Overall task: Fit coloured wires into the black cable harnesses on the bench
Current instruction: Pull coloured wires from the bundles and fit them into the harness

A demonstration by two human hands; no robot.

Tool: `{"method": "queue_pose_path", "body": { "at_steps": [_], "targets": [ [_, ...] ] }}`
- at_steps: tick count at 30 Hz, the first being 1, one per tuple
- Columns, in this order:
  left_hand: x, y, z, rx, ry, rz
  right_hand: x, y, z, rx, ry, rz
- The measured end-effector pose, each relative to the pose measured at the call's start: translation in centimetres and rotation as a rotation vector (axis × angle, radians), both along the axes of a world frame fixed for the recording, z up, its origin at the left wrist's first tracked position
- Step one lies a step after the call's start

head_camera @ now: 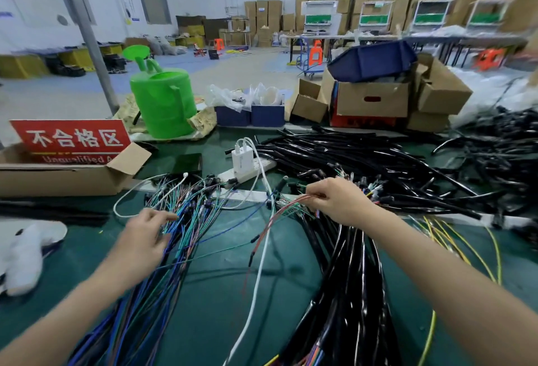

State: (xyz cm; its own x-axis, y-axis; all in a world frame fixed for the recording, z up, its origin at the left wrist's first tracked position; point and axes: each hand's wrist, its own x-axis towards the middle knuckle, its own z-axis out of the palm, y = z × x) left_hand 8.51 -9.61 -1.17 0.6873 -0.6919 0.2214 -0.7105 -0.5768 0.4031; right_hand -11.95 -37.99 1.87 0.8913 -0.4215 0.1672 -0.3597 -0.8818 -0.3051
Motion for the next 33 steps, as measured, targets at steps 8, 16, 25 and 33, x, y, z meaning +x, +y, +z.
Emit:
{"method": "queue_pose_path", "body": {
  "at_steps": [8, 16, 25, 33],
  "targets": [
    [-10.3, -8.8, -0.6, -0.196, 0.684, -0.269, -0.5, 1.0, -2.0, 0.168, -0.062, -0.068],
    [-11.0, -11.9, 0.4, -0.276, 0.719, -0.255, -0.3, 2.9, -4.2, 0.235, -0.102, -0.077],
    [-8.6, -11.7, 4.5, -0.517, 0.826, -0.293, -0.6, 3.0, -2.9, 0.244, -0.109, -0.154],
    [-2.6, -6.5, 0.3, -0.205, 0.57, -0.113, -9.7, -2.8, 8.9, 0.087, -0.51, -0.333]
  ]
}}
